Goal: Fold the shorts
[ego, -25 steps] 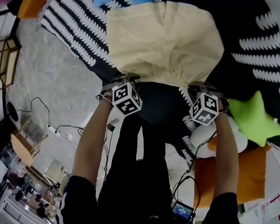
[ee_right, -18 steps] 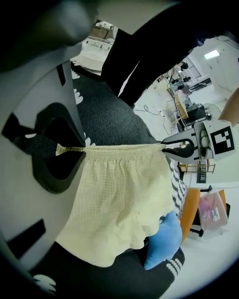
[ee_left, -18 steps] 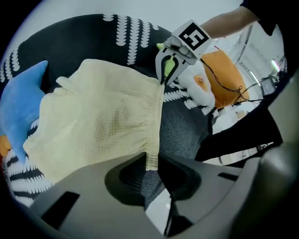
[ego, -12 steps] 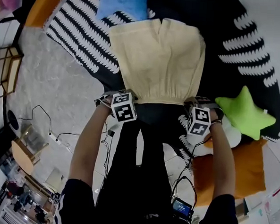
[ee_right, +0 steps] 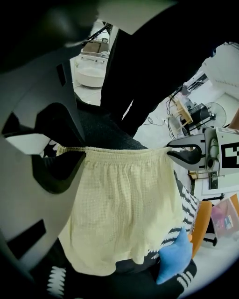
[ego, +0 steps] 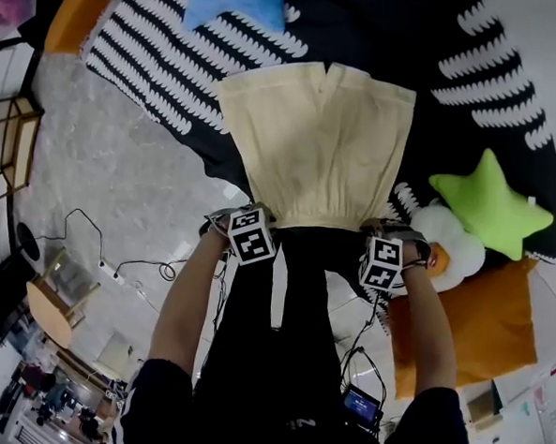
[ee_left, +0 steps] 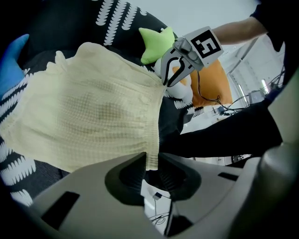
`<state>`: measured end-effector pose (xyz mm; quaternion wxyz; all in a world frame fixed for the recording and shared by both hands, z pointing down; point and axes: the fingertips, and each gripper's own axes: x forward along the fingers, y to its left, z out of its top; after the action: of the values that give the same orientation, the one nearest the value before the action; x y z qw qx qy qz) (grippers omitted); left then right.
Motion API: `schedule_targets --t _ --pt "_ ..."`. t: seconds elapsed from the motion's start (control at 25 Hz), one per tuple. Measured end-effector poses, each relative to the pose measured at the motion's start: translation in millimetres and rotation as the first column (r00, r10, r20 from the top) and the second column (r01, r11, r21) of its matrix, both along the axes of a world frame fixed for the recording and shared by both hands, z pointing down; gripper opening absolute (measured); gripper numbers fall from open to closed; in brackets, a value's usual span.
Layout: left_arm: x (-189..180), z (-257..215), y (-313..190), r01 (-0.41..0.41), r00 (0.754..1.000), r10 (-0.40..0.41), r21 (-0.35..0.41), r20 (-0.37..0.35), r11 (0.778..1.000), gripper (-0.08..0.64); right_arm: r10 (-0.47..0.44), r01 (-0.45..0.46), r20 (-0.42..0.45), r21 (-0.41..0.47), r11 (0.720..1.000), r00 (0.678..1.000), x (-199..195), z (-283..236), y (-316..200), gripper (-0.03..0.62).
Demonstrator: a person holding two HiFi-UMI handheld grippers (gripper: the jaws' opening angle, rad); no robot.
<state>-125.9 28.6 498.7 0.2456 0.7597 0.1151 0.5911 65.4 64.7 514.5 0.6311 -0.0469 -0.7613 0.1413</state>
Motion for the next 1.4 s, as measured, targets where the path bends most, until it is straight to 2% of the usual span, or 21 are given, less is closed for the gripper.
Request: schedule_targets --t 0.12,0.28,0.44,0.6,0.72,0.84,0.92,0.96,1.0,1.04,1.12,1.2,1.32,1.4 --pt "-8.4 22.2 16.6 0.010 1.000 -0.010 0.008 0.010 1.000 0.080 0.018 -0.018 0.004 -0.024 1.000 1.000 -8.8 21.8 21.3 0.048" --pt "-11.8 48.3 34.7 0.009 0.999 -0.010 0.025 0.043 1.000 0.080 -0.001 0.001 -0.019 0.023 1.000 1.000 -11.1 48.3 33.6 0.048" --pt "-2.7 58.5 35.1 0.008 0.996 -0.015 0.070 0.093 0.998 0.080 0.070 -0.069 -0.019 0.013 0.997 0.997 -4.1 49.7 37.1 0.049" --pt "-5.6 68.8 32.7 -0.001 0.991 -0.017 0.135 0.129 0.991 0.080 0.055 -0.054 -0.015 0.089 0.995 0.998 -8.2 46.2 34.8 0.062" --pt "-6.5 71.6 32.8 0.043 0.989 -0.063 0.147 0.133 0.988 0.080 0.072 -0.071 -0.007 0.100 0.992 0.997 -11.0 46.0 47.3 0.183" --pt "-11.8 75.0 31.1 0.055 0.988 -0.078 0.162 0.137 0.985 0.080 0.106 -0.106 0.004 0.146 0.984 0.994 -16.1 47.0 49.1 0.203" --pt "-16.4 77.4 31.5 0.069 0.983 -0.094 0.159 0.158 0.985 0.091 0.129 -0.130 0.017 0.142 0.981 0.992 -21.1 46.2 54.4 0.262" --pt "-17.0 78.4 34.0 0.088 0.980 -0.111 0.142 0.165 0.986 0.114 0.143 -0.145 0.024 0.131 0.981 0.989 -23.5 46.3 58.7 0.304" --pt "-16.3 79.5 37.7 0.116 0.977 -0.134 0.116 0.168 0.986 0.168 0.160 -0.163 0.032 0.126 0.979 0.987 -25.7 47.4 62.4 0.346" --pt "-14.9 80.9 41.8 0.150 0.972 -0.163 0.089 0.168 0.985 0.220 0.179 -0.183 0.038 0.132 0.974 0.983 -27.5 49.2 64.4 0.354" --pt "-11.1 81.0 47.1 0.233 0.958 -0.237 0.049 0.162 0.971 0.305 0.240 -0.246 0.052 0.169 0.954 0.969 -29.9 50.0 63.5 0.358" --pt "-7.6 72.6 45.0 0.329 0.931 -0.332 0.042 0.152 0.943 0.347 0.330 -0.337 0.069 0.216 0.916 0.941 -29.3 39.5 56.0 0.372" --pt "-14.7 55.1 39.9 0.472 0.864 -0.470 0.035 0.179 0.881 0.360 0.461 -0.467 0.088 0.252 0.848 0.883 -28.0 15.3 46.0 0.368" --pt "-25.6 48.3 40.9 0.513 0.833 -0.507 0.032 0.224 0.858 0.359 0.553 -0.559 0.098 0.248 0.791 0.827 -29.6 5.0 43.7 0.369"
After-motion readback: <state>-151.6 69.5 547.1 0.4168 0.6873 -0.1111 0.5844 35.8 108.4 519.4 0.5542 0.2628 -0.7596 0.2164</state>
